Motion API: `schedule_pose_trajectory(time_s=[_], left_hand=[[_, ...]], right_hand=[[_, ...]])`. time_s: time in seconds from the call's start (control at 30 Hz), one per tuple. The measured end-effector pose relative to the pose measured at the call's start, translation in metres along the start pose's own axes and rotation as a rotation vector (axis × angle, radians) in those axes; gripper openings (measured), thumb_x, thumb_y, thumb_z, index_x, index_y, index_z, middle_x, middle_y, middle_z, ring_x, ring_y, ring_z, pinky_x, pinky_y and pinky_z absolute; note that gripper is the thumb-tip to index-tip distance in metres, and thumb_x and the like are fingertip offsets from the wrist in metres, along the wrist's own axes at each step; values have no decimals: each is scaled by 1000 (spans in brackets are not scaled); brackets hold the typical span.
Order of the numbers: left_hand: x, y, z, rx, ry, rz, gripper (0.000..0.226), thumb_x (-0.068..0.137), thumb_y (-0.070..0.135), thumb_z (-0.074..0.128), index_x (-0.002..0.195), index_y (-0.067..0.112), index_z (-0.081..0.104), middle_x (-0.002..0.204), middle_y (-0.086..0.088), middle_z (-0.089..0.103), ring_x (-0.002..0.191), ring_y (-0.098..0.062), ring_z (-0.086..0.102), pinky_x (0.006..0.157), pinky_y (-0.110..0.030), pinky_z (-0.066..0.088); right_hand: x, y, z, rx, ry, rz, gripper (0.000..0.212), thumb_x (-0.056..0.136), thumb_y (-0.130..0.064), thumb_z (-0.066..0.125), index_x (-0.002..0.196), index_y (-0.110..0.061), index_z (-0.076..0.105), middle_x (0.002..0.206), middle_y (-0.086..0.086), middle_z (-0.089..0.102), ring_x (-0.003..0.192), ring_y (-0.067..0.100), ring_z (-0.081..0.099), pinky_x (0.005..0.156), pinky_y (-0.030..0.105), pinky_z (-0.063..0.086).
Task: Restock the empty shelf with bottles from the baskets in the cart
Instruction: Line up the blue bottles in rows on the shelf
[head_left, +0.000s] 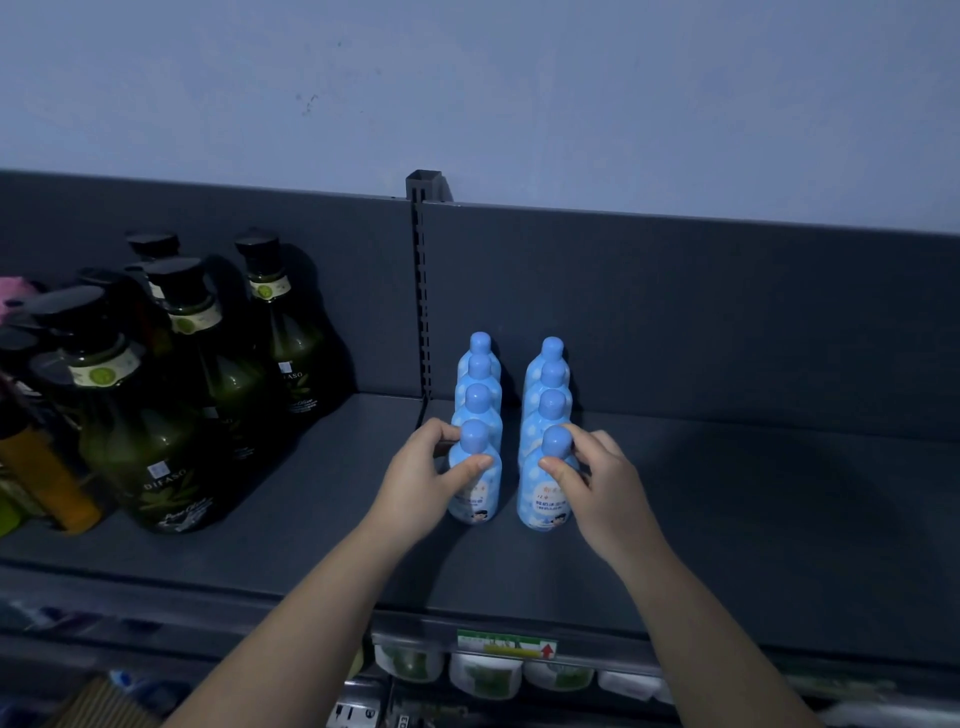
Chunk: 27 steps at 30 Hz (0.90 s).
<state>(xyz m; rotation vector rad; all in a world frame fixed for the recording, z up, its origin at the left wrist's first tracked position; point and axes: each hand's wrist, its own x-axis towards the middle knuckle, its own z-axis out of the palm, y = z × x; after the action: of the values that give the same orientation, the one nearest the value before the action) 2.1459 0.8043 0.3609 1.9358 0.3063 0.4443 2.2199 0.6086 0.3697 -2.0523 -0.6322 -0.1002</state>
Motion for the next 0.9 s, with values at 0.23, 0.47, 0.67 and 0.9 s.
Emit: schedule_pose_trajectory(time_s=[0.23, 0.47, 0.67, 0.9], left_hand=[[-1, -1, 1, -19, -1, -14, 19, 82, 27, 77, 90, 22, 61, 96, 13, 69, 93, 8, 61, 75, -4, 42], [-1, -2, 2, -105, 22, -87, 25, 77, 30, 82, 94, 20, 66, 95, 9, 72, 93, -6, 66, 82, -22, 51], [-14, -2, 1, -94, 50, -157, 50, 69, 41, 86, 105, 19, 59, 106, 8, 67, 102, -6, 63, 94, -28, 51], [-37, 1, -26, 237, 101, -97, 68, 78, 42, 77, 133, 21, 43, 129, 7, 45, 124, -8, 45, 101, -22, 34]], right_hand=[[-2, -1, 1, 70, -3, 30, 22, 91, -20, 68, 113, -22, 65, 95, -9, 55, 89, 7, 58, 79, 18, 43], [1, -5, 0, 87, 4, 63, 16, 88, -18, 71, 104, -19, 68, 93, -10, 55, 90, 5, 59, 79, 18, 45], [6, -16, -5, 18, -83, 179, 18, 90, -27, 68, 105, -23, 59, 107, -8, 50, 93, -1, 53, 71, 5, 36], [1, -32, -9, -169, 20, -44, 49, 85, -31, 71, 128, -19, 52, 134, -4, 41, 124, 20, 43, 103, 28, 32]])
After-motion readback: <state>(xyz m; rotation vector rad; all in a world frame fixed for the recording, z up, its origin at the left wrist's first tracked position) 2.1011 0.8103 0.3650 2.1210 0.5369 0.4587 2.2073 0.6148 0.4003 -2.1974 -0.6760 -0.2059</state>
